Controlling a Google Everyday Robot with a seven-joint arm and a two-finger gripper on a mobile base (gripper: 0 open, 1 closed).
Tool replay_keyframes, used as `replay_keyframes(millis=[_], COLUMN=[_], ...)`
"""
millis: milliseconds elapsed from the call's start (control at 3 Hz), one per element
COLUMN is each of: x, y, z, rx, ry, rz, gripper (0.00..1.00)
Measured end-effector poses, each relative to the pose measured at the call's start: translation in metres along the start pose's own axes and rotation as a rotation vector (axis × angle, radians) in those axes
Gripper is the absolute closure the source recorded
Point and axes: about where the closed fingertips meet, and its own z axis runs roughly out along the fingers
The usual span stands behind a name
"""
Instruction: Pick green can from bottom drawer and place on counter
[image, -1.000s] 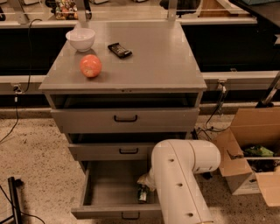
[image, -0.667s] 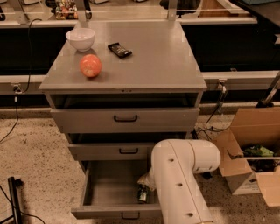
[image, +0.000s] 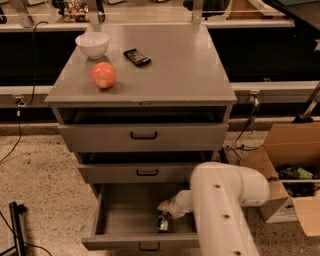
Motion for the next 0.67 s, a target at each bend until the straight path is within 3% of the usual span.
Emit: replay_keyframes(millis=[333, 667], x=[0.005, 0.033], y=[0.016, 0.006], z=[-0.040, -0.052], rx=[-0.143, -0.195], ry=[-0.040, -0.004], rz=[-0.159, -0.276], gripper=[1.00, 1.00])
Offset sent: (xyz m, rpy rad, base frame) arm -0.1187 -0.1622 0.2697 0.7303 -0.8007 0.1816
